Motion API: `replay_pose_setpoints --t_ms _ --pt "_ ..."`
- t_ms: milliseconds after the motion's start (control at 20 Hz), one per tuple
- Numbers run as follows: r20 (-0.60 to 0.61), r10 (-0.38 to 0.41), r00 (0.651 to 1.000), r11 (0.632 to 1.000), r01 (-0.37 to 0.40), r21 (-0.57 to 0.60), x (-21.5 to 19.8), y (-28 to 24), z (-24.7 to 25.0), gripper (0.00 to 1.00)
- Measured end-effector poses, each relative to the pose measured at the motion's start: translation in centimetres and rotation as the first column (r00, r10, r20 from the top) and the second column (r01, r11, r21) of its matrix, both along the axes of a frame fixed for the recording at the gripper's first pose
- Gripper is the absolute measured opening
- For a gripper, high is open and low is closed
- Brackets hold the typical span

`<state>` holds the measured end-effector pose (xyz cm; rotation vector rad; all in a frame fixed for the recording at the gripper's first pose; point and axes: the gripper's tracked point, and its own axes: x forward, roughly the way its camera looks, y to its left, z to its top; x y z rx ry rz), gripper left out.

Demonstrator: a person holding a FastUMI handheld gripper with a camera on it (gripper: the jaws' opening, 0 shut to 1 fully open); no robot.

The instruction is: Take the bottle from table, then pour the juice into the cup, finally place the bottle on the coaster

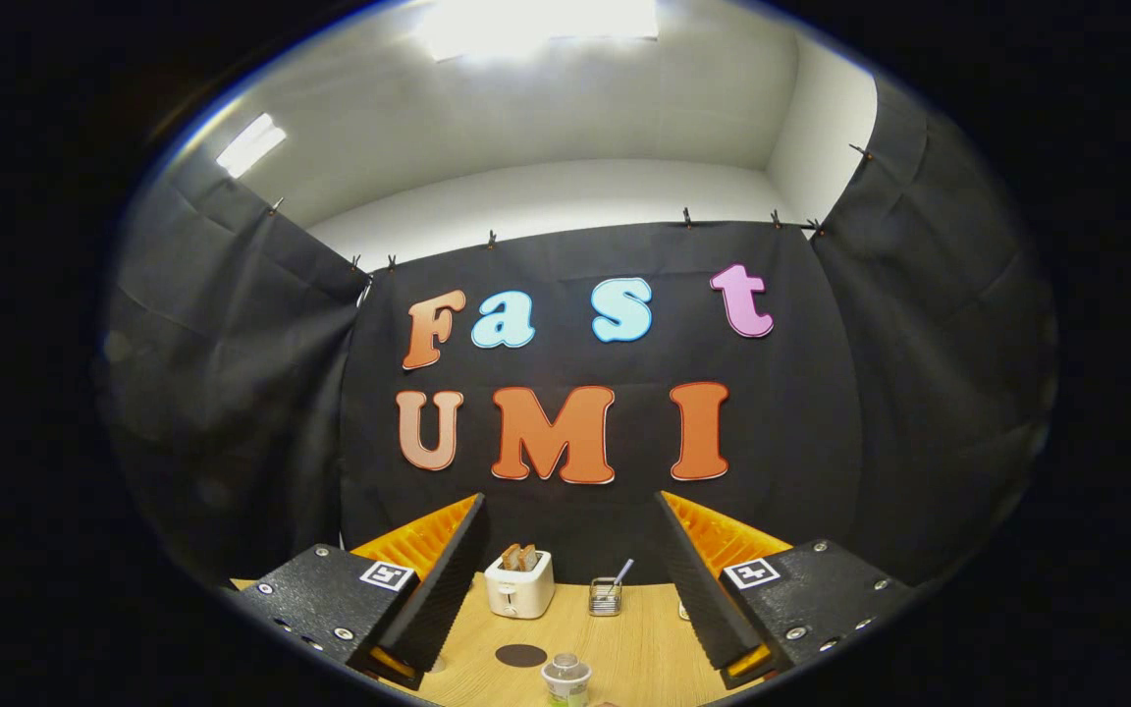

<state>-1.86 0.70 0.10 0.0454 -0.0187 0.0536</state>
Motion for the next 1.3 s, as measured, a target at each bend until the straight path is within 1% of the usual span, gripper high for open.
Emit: replay_pose_setpoints --t_ms 150,300,550,850,1000,1200,1300 --pt "0.01 0.015 1.0 1.0 -0.015 -0.002 -0.5 0.3 -0.7 0.99" --pt "-0.002 0.015 1.0 1.0 -0.015 -0.007 -0.8 0.3 -2.5 0.98" --pt "-0.052 0.017 0.999 1.0 -0.017 0.001 -1.0 0.3 -7.1 0.99" --pt "-0.138 0.004 0.99 0.999 -0.009 -0.032 -0.8 0.3 -15.1 0.99" --pt "-0.176 0.015 0.984 0.999 -0.022 -0.038 -0.9 0.9 -19.2 0.99" --pt "-0.277 0.039 0.96 0.999 -0.041 0.0 -0.9 2.0 -24.9 0.99" --pt "-0.318 0.031 0.947 1.0 -0.03 0.007 -0.6 2.1 -27.2 0.99"
